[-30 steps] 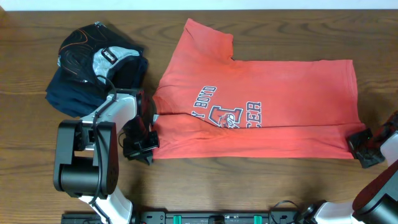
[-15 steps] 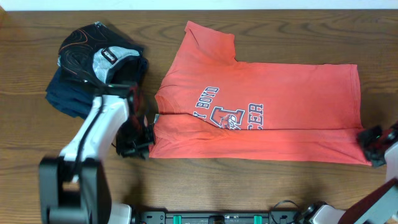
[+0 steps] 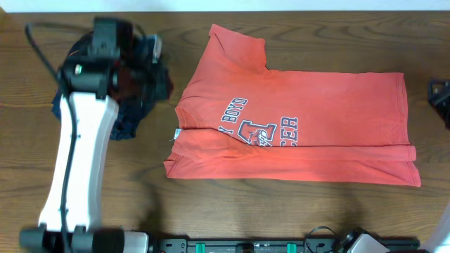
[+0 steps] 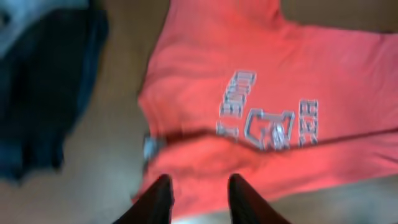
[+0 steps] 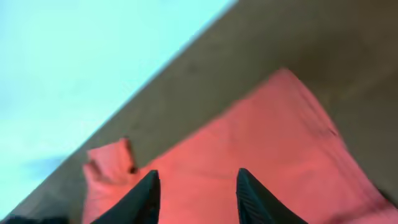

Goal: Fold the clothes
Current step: 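Move the left gripper up to the shirt's left shoulder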

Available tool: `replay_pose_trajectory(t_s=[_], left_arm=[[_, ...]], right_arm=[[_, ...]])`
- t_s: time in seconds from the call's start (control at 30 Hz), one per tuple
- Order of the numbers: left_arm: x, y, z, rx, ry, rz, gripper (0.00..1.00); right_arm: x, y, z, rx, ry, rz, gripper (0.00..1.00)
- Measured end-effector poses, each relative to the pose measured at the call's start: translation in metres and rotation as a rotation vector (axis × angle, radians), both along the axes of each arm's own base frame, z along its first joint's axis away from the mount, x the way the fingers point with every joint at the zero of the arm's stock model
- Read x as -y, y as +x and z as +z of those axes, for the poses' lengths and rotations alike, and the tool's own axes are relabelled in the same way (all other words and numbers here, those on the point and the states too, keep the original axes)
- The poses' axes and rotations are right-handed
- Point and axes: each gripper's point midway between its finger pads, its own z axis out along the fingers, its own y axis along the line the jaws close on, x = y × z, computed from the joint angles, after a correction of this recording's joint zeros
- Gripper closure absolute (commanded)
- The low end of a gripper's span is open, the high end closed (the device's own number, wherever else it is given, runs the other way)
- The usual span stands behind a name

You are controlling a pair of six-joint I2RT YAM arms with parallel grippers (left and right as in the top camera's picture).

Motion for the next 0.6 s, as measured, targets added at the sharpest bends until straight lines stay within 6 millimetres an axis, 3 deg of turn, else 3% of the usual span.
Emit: replay_pose_trajectory(t_s=[0.13, 0.27, 0.43, 0.6], left_arm=[[0.009, 0.064, -0.015, 0.073, 0.002, -0.054, 0.44], [0.025, 0.12, -0.063, 0.109, 0.003, -0.1, 0.31], [0.061, 0.169, -0.126, 0.167, -0.008, -0.164, 0.25], [0.1, 0.201, -0.162, 0.269, -0.025, -0.225, 0.24]], right_arm=[[-0.008, 0.012, 0.009, 0.021, -0.008, 0.053, 0.42], [-0.011, 0.013, -0.013, -0.047, 0.043, 0.064, 0.41], [-0.015, 0.007, -0.032, -0.123, 0.095, 0.067, 0.42], [-0.021, -0.002, -0.04, -0.174, 0.126, 0.069, 0.43]])
